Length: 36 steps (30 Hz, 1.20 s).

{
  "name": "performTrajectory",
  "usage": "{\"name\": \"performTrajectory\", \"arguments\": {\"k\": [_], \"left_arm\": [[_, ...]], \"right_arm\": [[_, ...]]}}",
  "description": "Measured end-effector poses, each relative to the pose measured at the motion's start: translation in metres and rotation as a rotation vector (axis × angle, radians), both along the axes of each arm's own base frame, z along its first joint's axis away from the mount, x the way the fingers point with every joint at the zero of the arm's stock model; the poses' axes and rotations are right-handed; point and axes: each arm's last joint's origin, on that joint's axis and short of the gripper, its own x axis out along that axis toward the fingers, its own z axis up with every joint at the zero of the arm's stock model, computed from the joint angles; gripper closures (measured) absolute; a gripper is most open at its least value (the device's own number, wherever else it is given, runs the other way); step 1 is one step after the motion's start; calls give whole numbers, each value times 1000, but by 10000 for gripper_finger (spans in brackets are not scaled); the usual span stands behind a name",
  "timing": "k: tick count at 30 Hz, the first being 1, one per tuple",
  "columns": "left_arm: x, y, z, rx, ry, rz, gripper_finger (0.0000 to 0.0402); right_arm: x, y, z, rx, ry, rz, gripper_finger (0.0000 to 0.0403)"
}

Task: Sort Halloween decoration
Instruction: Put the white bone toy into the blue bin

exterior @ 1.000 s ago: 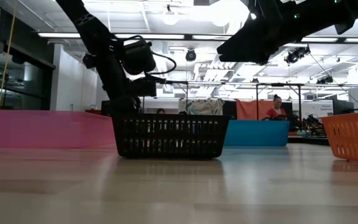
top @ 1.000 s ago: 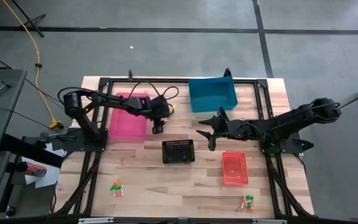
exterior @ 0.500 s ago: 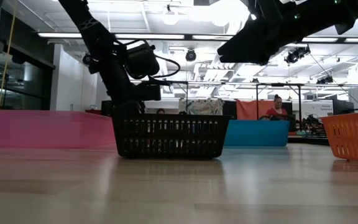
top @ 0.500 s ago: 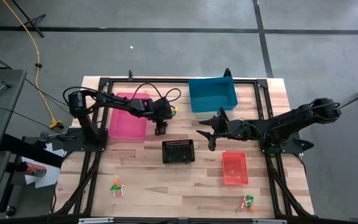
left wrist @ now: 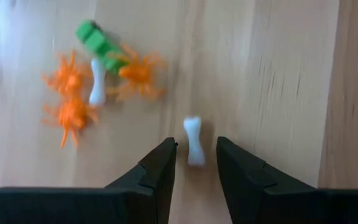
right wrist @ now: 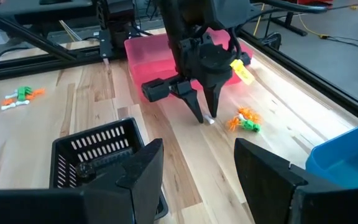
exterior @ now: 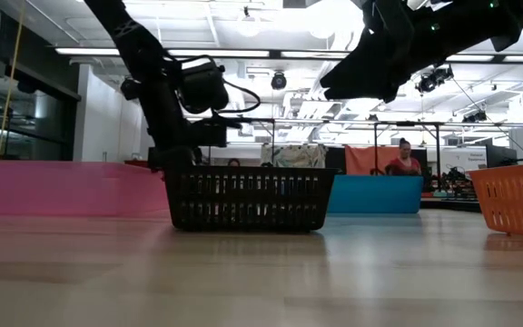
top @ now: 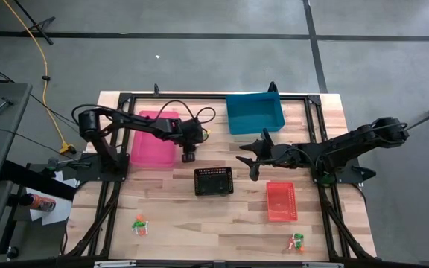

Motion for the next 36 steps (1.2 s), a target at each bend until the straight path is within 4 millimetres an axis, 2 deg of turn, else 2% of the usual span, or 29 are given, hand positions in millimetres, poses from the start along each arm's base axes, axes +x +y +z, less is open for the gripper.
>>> {"name": "performTrajectory", "arguments": {"k": [7, 14, 27, 36], "left_arm": [[-1, 0, 1, -1, 0, 16, 291], [6, 1, 2, -34, -92, -8, 291], [4, -1, 2, -55, -62, -3, 291], [5, -1, -2, -92, -59, -14, 320]], "right_arm": [[0, 0, 0, 0, 0, 0, 210], [0, 0, 0, 0, 0, 0, 210], [0, 0, 0, -2, 0, 1, 210], [0, 0, 0, 7, -2, -3, 210]]}}
